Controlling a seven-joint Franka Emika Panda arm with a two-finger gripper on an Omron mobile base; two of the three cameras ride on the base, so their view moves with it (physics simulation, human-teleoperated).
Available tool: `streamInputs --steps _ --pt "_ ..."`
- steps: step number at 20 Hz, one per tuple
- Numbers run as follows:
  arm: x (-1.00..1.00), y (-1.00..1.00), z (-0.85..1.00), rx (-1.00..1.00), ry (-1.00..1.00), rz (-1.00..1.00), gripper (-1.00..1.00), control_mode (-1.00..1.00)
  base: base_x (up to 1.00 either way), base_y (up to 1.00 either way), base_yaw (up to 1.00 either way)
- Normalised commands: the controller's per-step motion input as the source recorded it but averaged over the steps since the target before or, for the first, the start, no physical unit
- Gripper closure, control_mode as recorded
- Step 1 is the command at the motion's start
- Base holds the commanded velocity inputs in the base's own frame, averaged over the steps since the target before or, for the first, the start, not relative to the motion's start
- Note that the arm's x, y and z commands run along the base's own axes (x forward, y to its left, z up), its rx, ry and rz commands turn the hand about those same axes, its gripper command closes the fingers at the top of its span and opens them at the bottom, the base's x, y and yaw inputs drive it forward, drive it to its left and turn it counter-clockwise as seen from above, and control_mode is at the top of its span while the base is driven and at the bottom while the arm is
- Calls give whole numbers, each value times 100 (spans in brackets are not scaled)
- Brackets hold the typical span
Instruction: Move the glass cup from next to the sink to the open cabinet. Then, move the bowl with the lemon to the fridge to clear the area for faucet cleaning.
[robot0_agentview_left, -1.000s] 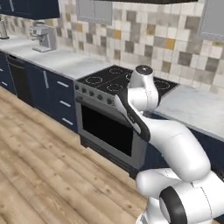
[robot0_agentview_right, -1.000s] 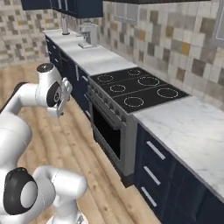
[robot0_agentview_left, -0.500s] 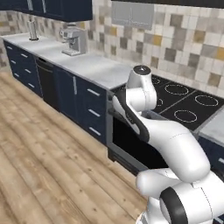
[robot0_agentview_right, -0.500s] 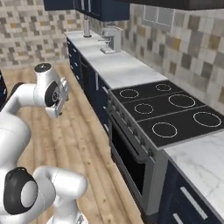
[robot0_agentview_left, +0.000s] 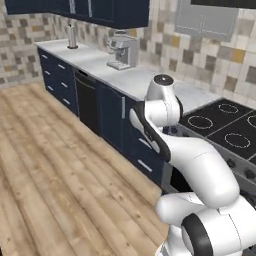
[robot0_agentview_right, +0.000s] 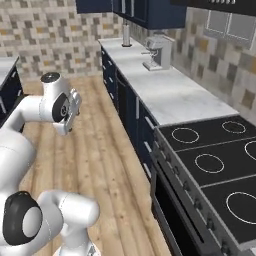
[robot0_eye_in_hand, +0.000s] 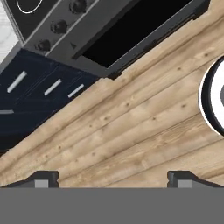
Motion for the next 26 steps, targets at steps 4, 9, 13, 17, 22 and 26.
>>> streamInputs --steps 4,9,13,17,22,26 --pt "0 0 0 0 0 0 -100 100 100 35 35" --pt "0 0 0 0 0 0 -100 100 100 29 32" --pt "0 0 0 0 0 0 -100 100 100 -1 12" --pt "0 0 0 0 0 0 -100 100 100 -4 0" --pt "0 0 0 0 0 0 -100 100 100 0 0" --pt "0 0 0 0 0 0 -100 100 100 0 0"
